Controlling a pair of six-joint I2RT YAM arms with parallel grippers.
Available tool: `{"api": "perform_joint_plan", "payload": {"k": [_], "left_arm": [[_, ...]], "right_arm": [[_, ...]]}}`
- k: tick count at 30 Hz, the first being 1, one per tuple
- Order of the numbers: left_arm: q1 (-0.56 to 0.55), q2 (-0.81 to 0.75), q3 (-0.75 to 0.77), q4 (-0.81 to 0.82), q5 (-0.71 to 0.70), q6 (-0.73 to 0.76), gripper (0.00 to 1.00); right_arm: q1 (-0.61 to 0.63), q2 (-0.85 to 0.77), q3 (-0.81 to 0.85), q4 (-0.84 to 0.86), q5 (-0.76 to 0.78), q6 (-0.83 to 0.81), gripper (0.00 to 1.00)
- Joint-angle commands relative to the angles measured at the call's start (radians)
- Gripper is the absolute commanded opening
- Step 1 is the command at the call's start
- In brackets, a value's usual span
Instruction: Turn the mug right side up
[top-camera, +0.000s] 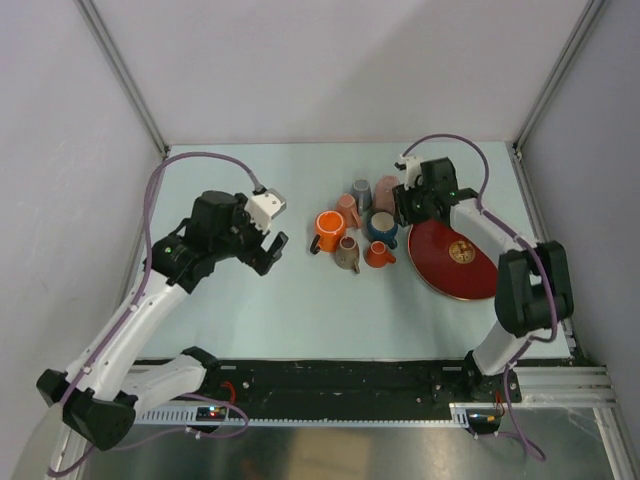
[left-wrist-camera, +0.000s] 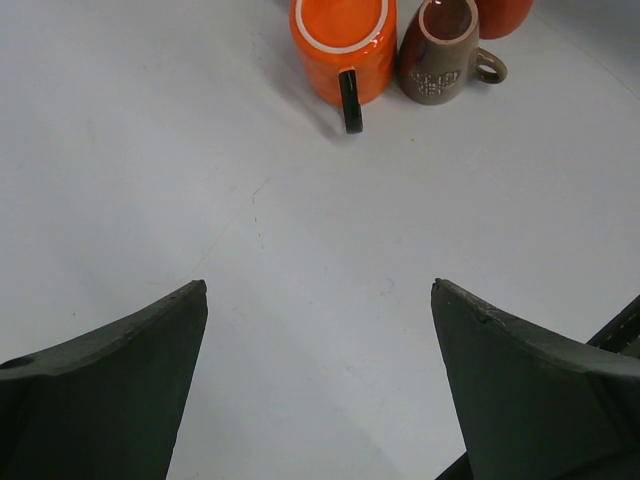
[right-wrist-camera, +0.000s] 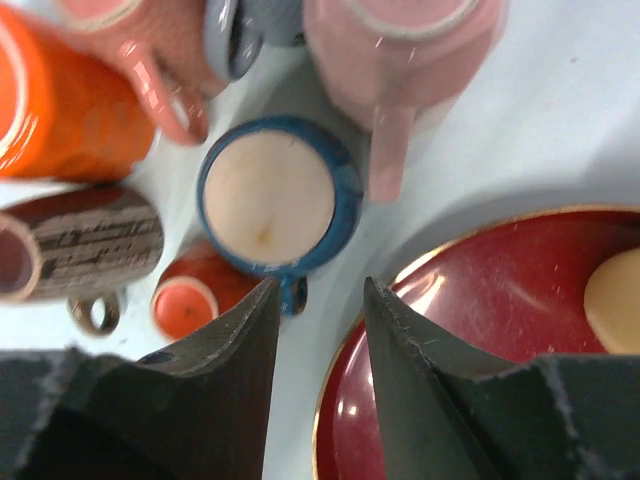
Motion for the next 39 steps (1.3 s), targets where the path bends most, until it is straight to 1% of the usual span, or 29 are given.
{"api": "perform_joint_plan", "payload": {"k": [1,7,12,20,22,23,27,29,30,32,36,39], "left_arm": [[0.062,-0.044,-0.018,0.020,0.047,-0.008,0.97],[0.137,-0.041,0.001,0.020,0.079,-0.036,0.97],[0.147,-0.027,0.032,0.019,0.078,-0.040,0.97],[0.148,0.007,0.078,0.018,0.077,-0.032,0.97],[0.149,0.015,0.084,0.019,0.079,-0.032,0.96],[0.149,0.018,0.086,0.018,0.081,-0.031,0.96],[0.150,0.025,0.095,0.017,0.083,-0.031,0.96],[0.150,0.028,0.101,0.018,0.086,-0.030,0.96],[0.150,0.030,0.103,0.018,0.090,-0.028,0.96],[0.150,0.035,0.109,0.018,0.096,-0.019,0.95],[0.150,0.037,0.123,0.018,0.111,0.027,0.93],[0.149,0.040,0.146,0.026,0.128,0.084,0.92]], "right_arm": [[0.008,0.099,0.135,0.099,0.084,0.060,0.43],[-0.004,0.210,0.222,0.096,0.104,0.049,0.41],[-0.006,0.262,0.235,0.103,0.098,0.013,0.41],[-0.002,0.333,0.244,0.121,0.107,-0.093,0.40],[-0.004,0.355,0.255,0.117,0.094,-0.124,0.37],[-0.006,0.367,0.260,0.116,0.090,-0.139,0.33],[-0.008,0.395,0.276,0.113,0.086,-0.185,0.15],[-0.009,0.391,0.286,0.109,0.081,-0.197,0.05],[-0.010,0.386,0.294,0.108,0.079,-0.203,0.02],[-0.010,0.360,0.318,0.105,0.071,-0.206,0.01],[-0.023,0.276,0.427,0.065,0.002,-0.184,0.00],[-0.034,0.221,0.510,-0.004,-0.102,-0.132,0.00]]}}
